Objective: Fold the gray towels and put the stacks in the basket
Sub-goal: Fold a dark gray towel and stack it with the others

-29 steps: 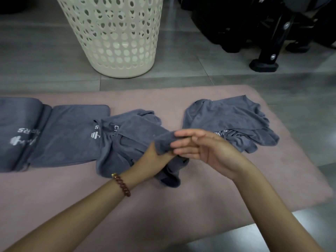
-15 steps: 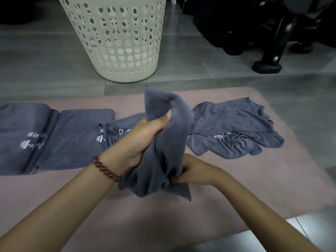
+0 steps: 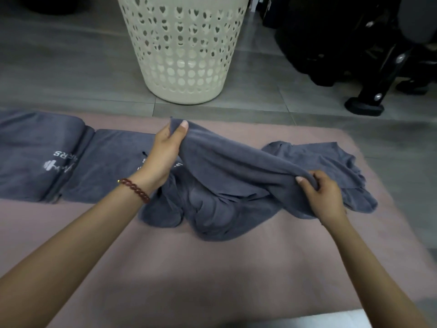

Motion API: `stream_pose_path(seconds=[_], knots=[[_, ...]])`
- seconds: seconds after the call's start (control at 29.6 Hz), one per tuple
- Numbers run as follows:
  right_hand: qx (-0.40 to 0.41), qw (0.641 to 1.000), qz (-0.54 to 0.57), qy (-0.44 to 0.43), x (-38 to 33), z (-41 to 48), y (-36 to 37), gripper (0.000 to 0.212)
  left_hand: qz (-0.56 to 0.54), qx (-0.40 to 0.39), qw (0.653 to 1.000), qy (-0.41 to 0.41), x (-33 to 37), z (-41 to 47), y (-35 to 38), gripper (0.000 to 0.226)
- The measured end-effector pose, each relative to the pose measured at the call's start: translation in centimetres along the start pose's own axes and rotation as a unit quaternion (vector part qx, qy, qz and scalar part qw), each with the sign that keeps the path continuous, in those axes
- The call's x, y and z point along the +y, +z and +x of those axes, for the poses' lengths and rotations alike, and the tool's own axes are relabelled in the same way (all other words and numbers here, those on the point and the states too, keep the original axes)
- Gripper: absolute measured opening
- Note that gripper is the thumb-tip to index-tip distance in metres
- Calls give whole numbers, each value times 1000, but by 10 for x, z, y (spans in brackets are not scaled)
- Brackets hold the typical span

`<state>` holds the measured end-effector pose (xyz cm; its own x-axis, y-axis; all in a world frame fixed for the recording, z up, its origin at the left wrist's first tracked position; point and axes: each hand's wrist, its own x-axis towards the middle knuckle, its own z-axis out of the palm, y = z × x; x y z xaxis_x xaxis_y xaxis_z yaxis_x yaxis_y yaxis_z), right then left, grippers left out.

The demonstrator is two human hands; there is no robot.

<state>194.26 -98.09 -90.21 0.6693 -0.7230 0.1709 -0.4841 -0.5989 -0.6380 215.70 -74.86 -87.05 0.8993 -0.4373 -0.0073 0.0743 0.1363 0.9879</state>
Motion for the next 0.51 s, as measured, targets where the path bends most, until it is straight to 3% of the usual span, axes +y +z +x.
stream_pose_path(seconds=[0.14, 0.27, 0.37, 0.44, 0.51], knots=[[-63, 994, -89, 16, 25, -14, 19, 19, -73, 3, 997, -40, -6, 3, -4, 11], [-32, 993, -57, 99, 46, -25, 31, 15, -31, -7, 999, -5, -14, 3, -13, 6], [-12, 987, 38, 158, 58, -30, 36, 12, 59, -29, 997, 33, -18, 6, -24, 18], [-48, 969, 152, 188, 59, -36, 37, 10, 100, -38, 993, 49, -19, 6, -27, 29], [-107, 961, 194, 164, 60, -42, 40, 37, 114, -46, 991, 49, -18, 4, -26, 27]])
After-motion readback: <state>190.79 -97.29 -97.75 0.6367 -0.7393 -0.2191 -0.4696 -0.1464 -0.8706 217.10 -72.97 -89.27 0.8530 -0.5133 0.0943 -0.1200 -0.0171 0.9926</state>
